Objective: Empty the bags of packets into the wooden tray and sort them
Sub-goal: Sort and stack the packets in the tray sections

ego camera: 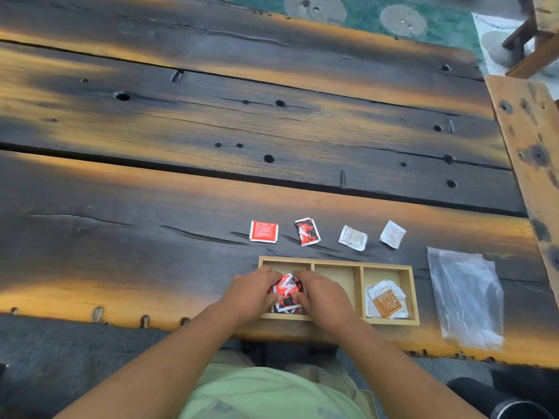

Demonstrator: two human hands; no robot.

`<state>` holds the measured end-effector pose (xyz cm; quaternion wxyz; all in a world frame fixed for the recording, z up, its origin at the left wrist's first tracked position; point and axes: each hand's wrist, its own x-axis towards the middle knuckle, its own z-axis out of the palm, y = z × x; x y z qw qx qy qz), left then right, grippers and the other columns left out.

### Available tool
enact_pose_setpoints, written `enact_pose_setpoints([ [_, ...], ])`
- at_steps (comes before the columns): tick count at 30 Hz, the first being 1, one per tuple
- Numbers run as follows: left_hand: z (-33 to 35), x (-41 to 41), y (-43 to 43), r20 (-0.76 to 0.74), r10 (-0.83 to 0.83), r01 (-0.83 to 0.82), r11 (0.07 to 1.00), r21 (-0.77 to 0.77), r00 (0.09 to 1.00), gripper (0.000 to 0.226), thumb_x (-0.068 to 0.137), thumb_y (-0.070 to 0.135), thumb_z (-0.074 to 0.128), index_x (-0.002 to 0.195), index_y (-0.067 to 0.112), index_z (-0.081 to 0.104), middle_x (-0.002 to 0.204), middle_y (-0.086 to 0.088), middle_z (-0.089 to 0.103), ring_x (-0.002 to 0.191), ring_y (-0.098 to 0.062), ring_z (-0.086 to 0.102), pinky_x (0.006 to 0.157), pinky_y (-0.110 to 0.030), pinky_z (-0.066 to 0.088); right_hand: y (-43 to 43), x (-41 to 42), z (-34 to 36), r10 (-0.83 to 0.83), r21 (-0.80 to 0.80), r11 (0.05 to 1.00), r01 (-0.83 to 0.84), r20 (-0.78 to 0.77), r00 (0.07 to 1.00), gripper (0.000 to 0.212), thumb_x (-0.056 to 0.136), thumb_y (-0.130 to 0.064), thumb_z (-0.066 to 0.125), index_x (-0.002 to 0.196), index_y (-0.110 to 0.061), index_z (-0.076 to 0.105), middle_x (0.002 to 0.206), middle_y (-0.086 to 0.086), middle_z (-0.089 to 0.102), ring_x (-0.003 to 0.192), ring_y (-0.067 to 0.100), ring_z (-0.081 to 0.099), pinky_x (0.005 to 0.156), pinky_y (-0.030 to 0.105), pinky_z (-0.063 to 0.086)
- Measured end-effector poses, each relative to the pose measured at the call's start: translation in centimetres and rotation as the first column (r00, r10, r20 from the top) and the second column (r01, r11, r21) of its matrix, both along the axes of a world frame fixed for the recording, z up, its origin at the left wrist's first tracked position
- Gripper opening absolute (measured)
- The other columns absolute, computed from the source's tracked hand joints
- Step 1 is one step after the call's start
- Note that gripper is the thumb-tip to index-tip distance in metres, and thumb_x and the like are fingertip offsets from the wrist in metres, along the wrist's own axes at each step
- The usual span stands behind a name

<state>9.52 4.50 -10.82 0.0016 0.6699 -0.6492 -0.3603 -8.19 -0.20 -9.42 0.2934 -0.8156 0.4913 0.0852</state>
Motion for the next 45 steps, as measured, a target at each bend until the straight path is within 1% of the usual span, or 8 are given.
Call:
enact_pose_setpoints([
  [5,0.7,-0.1,-0.3,0.051,-0.056,0.056,0.998,0.005,0.997,0.035,0.095,0.041,0.054,0.126,0.024,0.057,0.113,0.000,0.056,0.104,-0.023,0.060,0.072,-0.033,0.038,-0.5,0.3,0.7,0.052,-0.015,0.999,-0.053,-0.031,0.998,0.033,0.091,-0.039,0.060,0.122,-0.030,0.055,0.116,-0.004,0.069,0.101,0.022,0.064,0.079,0.037,0.053],
  [9,0.6,1.4,-0.2,-0.038,-0.083,0.084,0.996,0.022,0.996,0.029,0.098,0.032,0.052,0.123,0.020,0.061,0.119,-0.001,0.058,0.114,-0.025,0.057,0.087,-0.039,0.048,-1.4,0.2,1.7,0.025,-0.056,0.998,-0.026,-0.009,1.000,0.030,0.091,-0.044,0.060,0.116,-0.026,0.057,0.111,-0.005,0.070,0.099,0.022,0.064,0.074,0.034,0.047],
  [12,1.5,3.1,-0.8,-0.116,0.035,-0.040,0.998,-0.041,0.993,0.033,0.098,0.027,0.055,0.130,0.020,0.061,0.129,0.002,0.062,0.119,-0.017,0.056,0.099,-0.032,0.045,-2.5,0.7,2.5,0.022,-0.057,0.998,-0.020,0.033,0.999,0.025,0.094,-0.039,0.059,0.116,-0.026,0.060,0.111,-0.008,0.071,0.102,0.018,0.064,0.076,0.032,0.047],
  [20,1.6,6.7,-5.3,-0.179,0.253,-0.265,0.963,-0.045,0.951,0.025,0.096,0.021,0.060,0.119,0.018,0.068,0.114,0.000,0.070,0.092,-0.011,0.056,0.081,-0.022,0.040,-7.5,5.6,1.8,-0.084,-0.018,0.996,0.085,0.076,0.994,0.021,0.094,-0.029,0.059,0.113,-0.021,0.065,0.106,-0.003,0.073,0.098,0.020,0.065,0.080,0.033,0.051],
  [32,-2.6,7.8,-9.0,-0.049,0.248,-0.251,0.966,-0.058,0.968,0.047,0.086,0.030,0.071,0.123,0.023,0.043,0.119,-0.007,0.045,0.097,-0.030,0.059,0.086,-0.044,0.052,-10.2,10.8,-2.5,-0.022,-0.029,0.999,0.019,-0.094,0.995,0.034,0.088,-0.032,0.066,0.113,-0.018,0.046,0.108,0.015,0.069,0.095,0.037,0.065,0.075,0.041,0.051],
  [36,-3.2,7.3,-8.9,0.004,0.231,-0.230,0.970,-0.074,0.973,0.036,0.087,0.028,0.069,0.114,0.026,0.045,0.114,-0.006,0.038,0.090,-0.032,0.059,0.081,-0.045,0.053,-10.0,10.8,-2.9,-0.027,-0.048,0.999,0.023,-0.089,0.996,0.031,0.090,-0.025,0.065,0.113,-0.015,0.046,0.113,0.013,0.061,0.099,0.037,0.063,0.070,0.038,0.041],
  [41,-2.7,7.1,-8.6,-0.167,0.360,-0.377,0.922,-0.087,0.918,0.019,0.086,0.019,0.069,0.094,0.018,0.052,0.100,-0.005,0.050,0.084,-0.026,0.055,0.075,-0.038,0.046,-9.4,10.4,-2.0,-0.107,-0.049,0.993,0.110,0.058,0.993,0.020,0.090,-0.024,0.066,0.100,-0.017,0.051,0.106,0.010,0.057,0.091,0.032,0.060,0.075,0.041,0.050],
  [45,-1.7,7.2,-8.6,-0.363,0.529,-0.566,0.824,0.007,0.767,0.020,0.083,0.013,0.073,0.077,0.020,0.055,0.076,-0.001,0.060,0.074,-0.022,0.056,0.071,-0.035,0.045,-8.6,9.3,-0.6,-0.275,-0.003,0.960,0.280,0.170,0.946,0.015,0.088,-0.025,0.068,0.094,-0.020,0.055,0.088,0.003,0.067,0.084,0.026,0.061,0.073,0.038,0.049],
])
